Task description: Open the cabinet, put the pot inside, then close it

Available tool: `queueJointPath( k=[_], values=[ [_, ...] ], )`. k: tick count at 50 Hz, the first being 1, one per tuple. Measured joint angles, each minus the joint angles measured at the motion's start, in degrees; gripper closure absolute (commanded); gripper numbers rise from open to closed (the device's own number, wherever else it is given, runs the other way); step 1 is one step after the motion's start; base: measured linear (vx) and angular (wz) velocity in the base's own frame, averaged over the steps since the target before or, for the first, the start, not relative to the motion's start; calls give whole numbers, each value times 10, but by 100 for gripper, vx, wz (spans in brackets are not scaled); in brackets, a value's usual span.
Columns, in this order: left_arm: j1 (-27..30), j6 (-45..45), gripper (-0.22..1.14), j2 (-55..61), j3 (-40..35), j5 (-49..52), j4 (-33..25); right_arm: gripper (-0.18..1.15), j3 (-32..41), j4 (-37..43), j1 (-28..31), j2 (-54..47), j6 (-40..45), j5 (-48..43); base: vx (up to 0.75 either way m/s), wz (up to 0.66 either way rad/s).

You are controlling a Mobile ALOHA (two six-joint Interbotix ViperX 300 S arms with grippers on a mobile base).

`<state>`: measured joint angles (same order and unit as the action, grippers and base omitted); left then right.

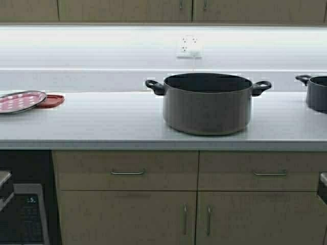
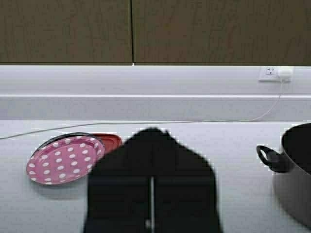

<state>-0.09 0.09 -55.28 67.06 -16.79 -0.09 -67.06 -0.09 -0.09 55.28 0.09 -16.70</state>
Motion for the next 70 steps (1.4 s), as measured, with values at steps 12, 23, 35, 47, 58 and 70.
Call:
queueJointPath(
  k=[12, 23, 35, 47, 58, 70],
  values=[
    [-12, 2, 89, 1, 4, 1, 18, 91, -15, 0, 9, 0, 9, 7, 3, -2],
    [-17, 2, 89, 1, 4, 2, 21, 91, -14, -1, 8, 0, 10, 10, 9, -3],
    [-17, -5, 89, 4, 4, 1, 21, 91, -15, -1, 8, -2, 15, 11, 15, -4],
    [-17, -10, 89, 7, 6, 2, 21, 91, -15, -2, 7, -9, 15, 11, 20, -8],
    [-49, -7, 89, 9, 10, 1, 21, 91, -18, -4, 8, -9, 16, 11, 21, -5],
    [-51, -4, 89, 25, 11, 2, 21, 91, -21, -4, 8, -3, 16, 11, 20, -3]
  ],
)
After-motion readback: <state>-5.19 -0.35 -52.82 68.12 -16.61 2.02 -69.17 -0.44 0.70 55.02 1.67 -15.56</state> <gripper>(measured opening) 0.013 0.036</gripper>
